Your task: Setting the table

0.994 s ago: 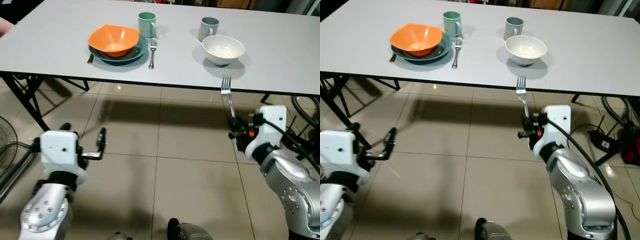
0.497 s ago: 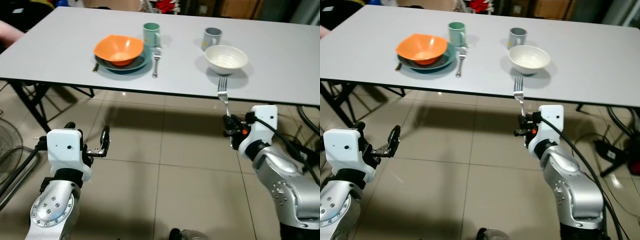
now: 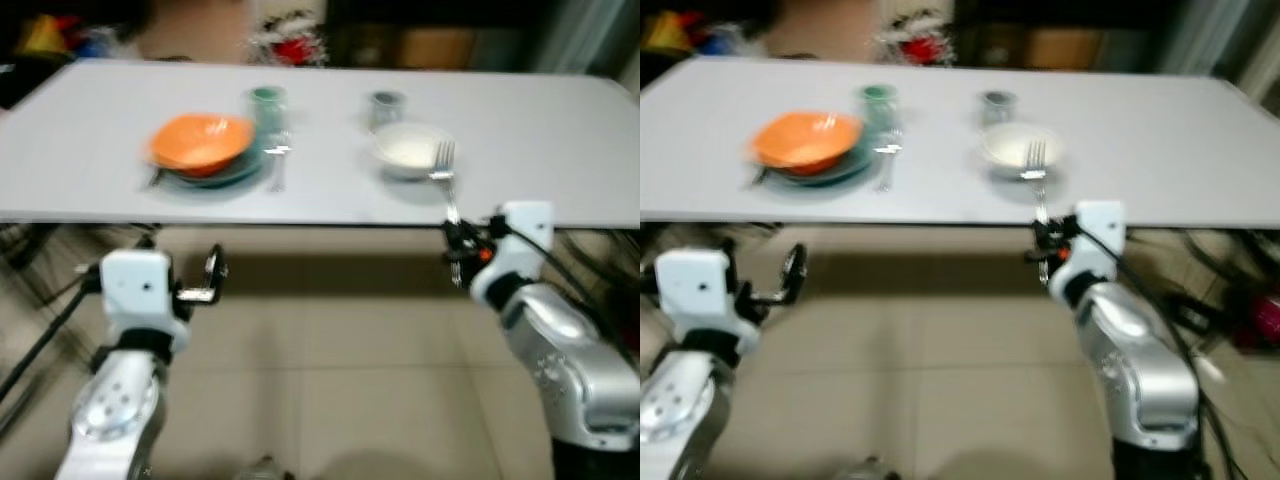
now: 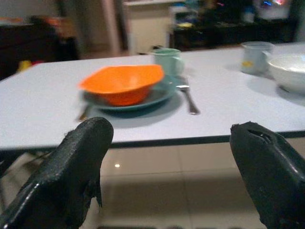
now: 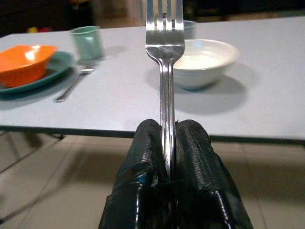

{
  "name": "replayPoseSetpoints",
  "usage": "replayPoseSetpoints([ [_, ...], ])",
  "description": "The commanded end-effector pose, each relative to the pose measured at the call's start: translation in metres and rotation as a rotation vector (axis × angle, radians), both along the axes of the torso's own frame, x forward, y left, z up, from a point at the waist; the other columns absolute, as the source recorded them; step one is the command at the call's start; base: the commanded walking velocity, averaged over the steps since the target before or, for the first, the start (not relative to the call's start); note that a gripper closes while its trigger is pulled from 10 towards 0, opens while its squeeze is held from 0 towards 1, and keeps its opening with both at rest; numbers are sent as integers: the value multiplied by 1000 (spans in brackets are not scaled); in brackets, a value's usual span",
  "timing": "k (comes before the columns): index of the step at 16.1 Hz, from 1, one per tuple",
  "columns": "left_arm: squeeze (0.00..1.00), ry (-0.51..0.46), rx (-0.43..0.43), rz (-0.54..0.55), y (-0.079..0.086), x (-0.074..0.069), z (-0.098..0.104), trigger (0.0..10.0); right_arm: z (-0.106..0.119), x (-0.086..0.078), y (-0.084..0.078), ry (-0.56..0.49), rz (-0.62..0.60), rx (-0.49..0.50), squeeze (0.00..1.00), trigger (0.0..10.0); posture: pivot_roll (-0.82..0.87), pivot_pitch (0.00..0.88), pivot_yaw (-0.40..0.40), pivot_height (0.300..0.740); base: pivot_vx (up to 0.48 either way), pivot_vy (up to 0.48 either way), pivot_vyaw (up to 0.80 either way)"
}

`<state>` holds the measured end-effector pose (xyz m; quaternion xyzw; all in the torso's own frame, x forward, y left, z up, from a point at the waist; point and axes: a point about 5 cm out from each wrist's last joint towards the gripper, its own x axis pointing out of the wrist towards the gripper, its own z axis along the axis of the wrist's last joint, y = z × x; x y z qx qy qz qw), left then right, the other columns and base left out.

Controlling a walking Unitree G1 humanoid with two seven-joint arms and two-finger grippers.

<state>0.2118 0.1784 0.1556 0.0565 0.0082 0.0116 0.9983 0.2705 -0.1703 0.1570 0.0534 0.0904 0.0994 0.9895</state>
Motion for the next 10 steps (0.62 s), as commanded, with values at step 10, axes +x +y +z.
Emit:
replayPoseSetpoints([
  [10,0,-35,-23,-51,-21,15,3,10000,17,15,-8,-22,50,-24,0,10000,-93,25,-2,740,322,0,-296],
])
